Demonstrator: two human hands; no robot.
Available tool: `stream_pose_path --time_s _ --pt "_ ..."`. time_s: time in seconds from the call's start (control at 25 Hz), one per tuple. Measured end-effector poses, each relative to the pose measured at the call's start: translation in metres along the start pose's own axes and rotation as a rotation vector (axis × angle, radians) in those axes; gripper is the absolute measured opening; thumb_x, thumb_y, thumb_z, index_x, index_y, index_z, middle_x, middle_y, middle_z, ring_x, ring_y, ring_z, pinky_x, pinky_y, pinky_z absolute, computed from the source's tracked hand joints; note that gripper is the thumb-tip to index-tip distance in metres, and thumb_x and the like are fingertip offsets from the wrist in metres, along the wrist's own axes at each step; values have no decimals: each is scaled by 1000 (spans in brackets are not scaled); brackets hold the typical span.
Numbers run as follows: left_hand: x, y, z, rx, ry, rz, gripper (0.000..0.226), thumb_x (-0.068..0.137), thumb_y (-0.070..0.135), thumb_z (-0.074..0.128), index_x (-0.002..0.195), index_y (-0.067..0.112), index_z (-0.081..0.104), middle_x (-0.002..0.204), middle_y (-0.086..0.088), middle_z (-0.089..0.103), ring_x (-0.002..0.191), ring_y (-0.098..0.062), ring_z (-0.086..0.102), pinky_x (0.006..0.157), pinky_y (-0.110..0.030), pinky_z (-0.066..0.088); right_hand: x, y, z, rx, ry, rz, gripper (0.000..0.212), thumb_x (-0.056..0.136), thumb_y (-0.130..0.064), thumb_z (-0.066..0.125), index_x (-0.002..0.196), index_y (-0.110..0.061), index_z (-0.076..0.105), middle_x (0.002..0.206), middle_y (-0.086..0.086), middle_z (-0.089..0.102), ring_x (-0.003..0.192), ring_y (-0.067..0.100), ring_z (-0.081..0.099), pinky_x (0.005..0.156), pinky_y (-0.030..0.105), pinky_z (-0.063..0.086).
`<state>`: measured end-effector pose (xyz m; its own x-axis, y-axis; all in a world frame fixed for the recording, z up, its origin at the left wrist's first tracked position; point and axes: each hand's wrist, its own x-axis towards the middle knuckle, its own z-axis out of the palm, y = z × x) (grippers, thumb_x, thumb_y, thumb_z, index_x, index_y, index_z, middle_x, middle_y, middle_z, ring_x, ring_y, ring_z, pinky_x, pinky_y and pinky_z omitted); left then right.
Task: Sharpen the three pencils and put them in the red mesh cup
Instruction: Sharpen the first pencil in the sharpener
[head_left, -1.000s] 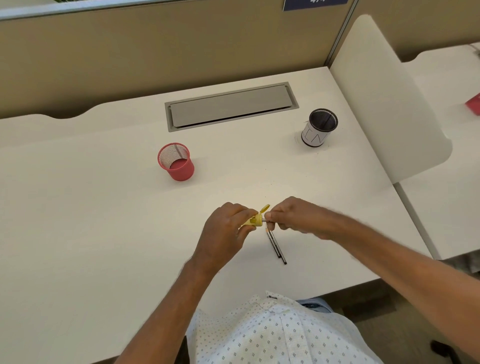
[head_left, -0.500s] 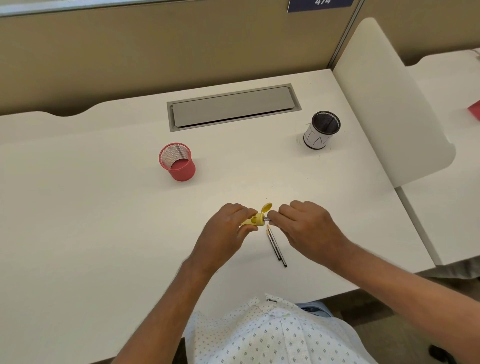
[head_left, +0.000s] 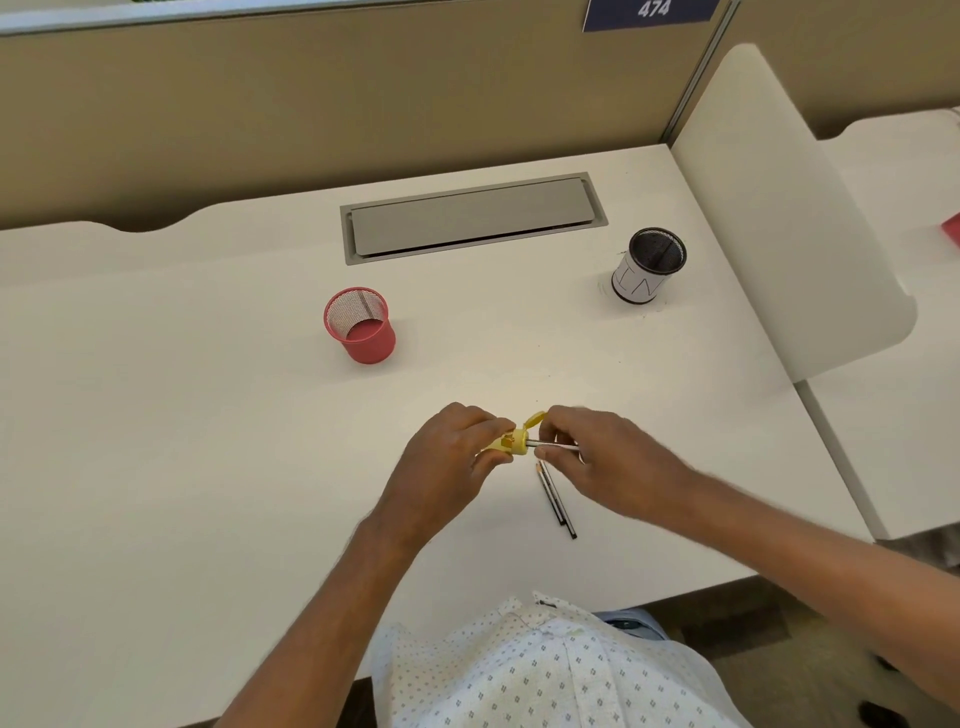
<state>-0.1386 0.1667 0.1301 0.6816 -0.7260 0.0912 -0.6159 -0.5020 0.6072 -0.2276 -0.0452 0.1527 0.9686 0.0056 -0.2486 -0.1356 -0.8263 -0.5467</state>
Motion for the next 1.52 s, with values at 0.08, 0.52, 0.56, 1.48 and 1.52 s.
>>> stream_pose_path --time_s 0.08,0.52,0.56,1.48,1.52 --pt "0 2 1 -19 -17 -8 30 90 25 75 120 20 72 109 3 72 99 -19 60 79 -32 52 -9 7 4 -458 248 -334 10 106 -27 57 102 -22 64 82 -7 58 64 15 47 51 32 40" --pt "-1 7 5 26 68 71 30 82 19 83 110 15 75 99 0 73 87 -22 63 74 -36 53 25 0 -33 780 -495 544 38 104 -45 54 86 -15 67 58 -10 34 49 9 22 45 21 19" --pt "-1 6 4 21 63 64 30 82 19 83 111 17 75 100 1 72 88 -22 63 74 -36 53 25 0 -31 746 -477 532 38 103 -47 56 89 -13 68 59 -9 38 50 9 24 45 21 20" --pt "1 7 -4 -92 -27 -30 29 91 29 74 120 23 71 107 7 70 97 -11 57 79 -26 49 -9 8 -8 -577 343 -457 6 102 -17 64 104 -20 69 79 -3 57 64 19 50 52 33 39" --pt "1 9 -3 -89 -28 -26 29 92 28 74 120 22 71 107 6 70 96 -12 57 79 -26 50 -10 8 -8 -595 382 -484 5 101 -19 66 102 -19 70 75 -2 57 60 20 49 49 34 37"
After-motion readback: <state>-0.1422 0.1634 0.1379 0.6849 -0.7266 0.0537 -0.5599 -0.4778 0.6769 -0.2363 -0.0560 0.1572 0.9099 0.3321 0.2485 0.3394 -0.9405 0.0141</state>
